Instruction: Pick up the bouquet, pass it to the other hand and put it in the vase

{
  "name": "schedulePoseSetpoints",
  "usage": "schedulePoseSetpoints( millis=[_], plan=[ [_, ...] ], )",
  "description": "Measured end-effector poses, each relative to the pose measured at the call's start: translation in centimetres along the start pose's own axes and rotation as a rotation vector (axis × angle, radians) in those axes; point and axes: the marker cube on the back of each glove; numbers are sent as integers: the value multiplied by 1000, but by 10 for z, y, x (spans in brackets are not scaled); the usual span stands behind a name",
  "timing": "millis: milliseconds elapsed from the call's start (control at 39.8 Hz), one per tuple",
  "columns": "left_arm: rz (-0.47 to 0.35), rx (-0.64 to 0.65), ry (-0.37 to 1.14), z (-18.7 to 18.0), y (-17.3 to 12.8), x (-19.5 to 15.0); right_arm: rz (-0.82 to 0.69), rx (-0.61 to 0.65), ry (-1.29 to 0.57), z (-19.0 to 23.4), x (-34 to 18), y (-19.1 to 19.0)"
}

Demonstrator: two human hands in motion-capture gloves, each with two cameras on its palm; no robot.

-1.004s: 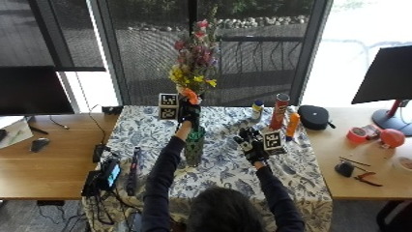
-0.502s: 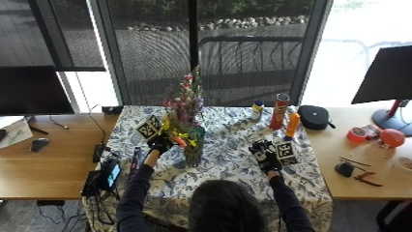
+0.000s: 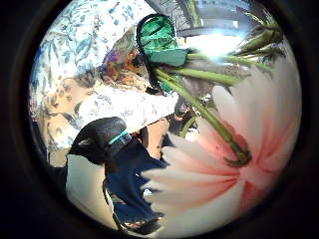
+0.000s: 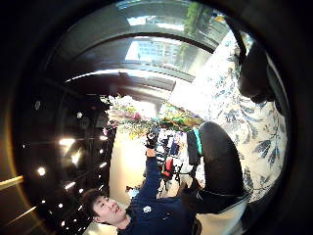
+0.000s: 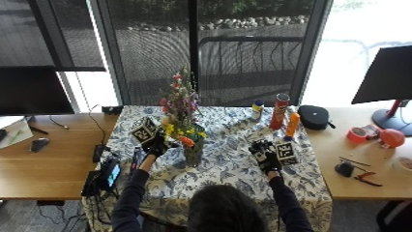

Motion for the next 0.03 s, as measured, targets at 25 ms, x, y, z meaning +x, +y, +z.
schedulePoseSetpoints(
  millis=[25],
  plan=[
    [-2, 5, -1, 0, -1, 0, 16, 1, 9, -1, 1, 1]
  ],
)
